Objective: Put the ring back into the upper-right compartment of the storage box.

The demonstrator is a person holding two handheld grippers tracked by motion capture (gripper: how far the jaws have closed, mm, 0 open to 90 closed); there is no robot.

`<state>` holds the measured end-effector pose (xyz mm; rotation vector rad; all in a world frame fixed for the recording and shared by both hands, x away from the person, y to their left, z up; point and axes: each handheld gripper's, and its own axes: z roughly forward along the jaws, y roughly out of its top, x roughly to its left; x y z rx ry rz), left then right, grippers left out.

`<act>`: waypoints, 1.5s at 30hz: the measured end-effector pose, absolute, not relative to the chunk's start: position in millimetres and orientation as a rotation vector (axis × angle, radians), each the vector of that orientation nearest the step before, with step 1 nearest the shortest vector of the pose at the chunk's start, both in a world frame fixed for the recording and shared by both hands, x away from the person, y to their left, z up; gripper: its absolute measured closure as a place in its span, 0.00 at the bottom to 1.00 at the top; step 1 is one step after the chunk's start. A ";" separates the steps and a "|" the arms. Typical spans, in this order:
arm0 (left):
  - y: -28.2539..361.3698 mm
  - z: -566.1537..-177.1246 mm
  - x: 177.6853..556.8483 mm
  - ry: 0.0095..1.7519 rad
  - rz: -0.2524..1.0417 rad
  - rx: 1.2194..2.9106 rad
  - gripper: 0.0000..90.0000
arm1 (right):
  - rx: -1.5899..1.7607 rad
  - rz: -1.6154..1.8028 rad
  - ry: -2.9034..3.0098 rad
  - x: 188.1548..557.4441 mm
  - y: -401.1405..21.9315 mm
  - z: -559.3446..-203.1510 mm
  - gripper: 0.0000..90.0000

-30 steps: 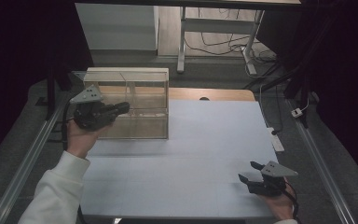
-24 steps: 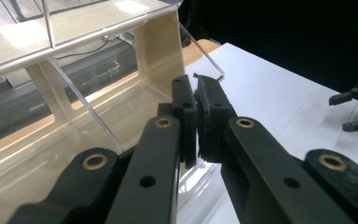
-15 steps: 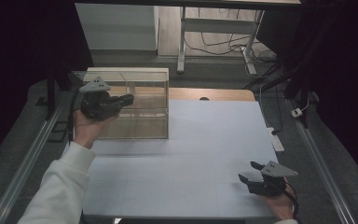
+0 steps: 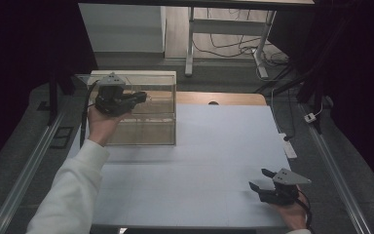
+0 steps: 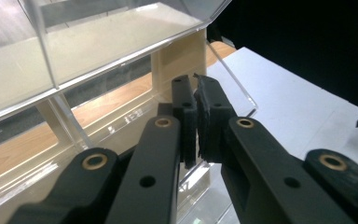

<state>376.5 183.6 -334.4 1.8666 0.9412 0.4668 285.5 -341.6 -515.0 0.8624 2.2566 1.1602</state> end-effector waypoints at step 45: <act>183.3 -348.8 354.6 0.896 0.519 1.934 0.50 | 0.864 1.156 2.256 284.8 -342.3 -514.6 0.31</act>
